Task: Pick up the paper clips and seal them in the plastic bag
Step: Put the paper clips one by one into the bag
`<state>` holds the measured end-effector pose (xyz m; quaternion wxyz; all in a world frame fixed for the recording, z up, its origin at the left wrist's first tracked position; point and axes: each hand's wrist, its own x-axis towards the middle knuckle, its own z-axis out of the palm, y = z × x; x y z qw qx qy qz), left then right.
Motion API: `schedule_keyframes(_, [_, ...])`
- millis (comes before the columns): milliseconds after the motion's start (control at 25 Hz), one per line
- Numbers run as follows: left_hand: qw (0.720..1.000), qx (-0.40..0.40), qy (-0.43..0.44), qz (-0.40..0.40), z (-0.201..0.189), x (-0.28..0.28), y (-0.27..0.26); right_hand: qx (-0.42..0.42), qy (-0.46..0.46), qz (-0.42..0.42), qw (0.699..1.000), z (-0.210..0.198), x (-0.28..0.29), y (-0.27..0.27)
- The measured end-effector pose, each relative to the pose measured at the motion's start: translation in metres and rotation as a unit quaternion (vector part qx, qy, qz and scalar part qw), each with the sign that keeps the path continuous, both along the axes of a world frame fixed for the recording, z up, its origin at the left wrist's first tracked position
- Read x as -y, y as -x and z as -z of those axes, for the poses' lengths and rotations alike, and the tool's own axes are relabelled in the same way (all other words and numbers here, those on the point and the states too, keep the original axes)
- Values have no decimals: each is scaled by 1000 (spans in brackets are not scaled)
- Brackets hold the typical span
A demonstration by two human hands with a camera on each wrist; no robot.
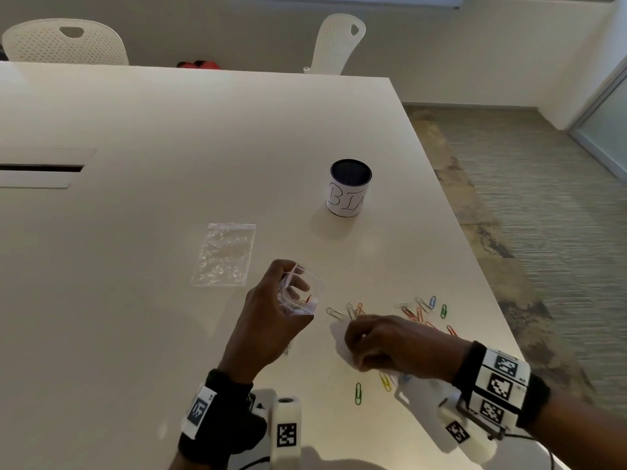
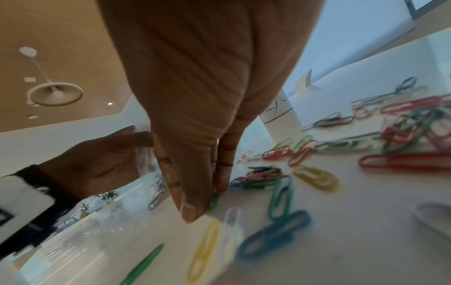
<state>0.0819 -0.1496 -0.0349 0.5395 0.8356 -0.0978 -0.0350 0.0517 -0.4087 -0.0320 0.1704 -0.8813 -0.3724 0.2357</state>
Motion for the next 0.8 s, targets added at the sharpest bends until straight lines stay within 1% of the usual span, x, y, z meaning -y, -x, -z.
schedule_keyframes(40, [1000, 1, 3, 0, 0, 0, 0, 5, -1, 14, 1000, 0, 2, -7])
schedule_keyframes(120, [1000, 2, 5, 4, 1, 0, -1, 44, -2, 32, 999, -4, 2, -14])
schedule_keyframes(160, [1000, 2, 7, 5, 1, 0, -1, 64, -7, 35, 997, -5, 1, -13])
schedule_keyframes(200, [1000, 2, 9, 5, 1, -1, -1, 66, -16, 30, 997, -7, -2, -8])
schedule_keyframes(240, [1000, 2, 10, 4, 1, -2, -1, 47, -23, 12, 999, -8, -6, -1])
schedule_keyframes(320, [1000, 4, 7, 3, 1, -3, -1, -16, -29, -49, 998, -6, -15, 16])
schedule_keyframes(360, [1000, 5, 5, 3, 1, -4, -2, -31, -27, -75, 996, -2, -17, 21])
schedule_keyframes(400, [1000, 5, 5, 2, 1, -4, -2, -25, -27, -88, 995, 3, -18, 23])
schedule_keyframes(440, [1000, 4, 6, 2, 1, -3, -2, -9, -26, -80, 996, 7, -16, 20])
schedule_keyframes(600, [1000, 0, 7, 5, 1, -2, -2, 56, -17, 17, 998, 9, -4, -13])
schedule_keyframes(680, [1000, 1, 3, 4, 1, -2, -1, 81, -15, 51, 995, 9, 1, -28])
schedule_keyframes(800, [1000, -2, -1, 6, 0, -2, -1, 125, -44, 87, 987, 10, -2, -41])
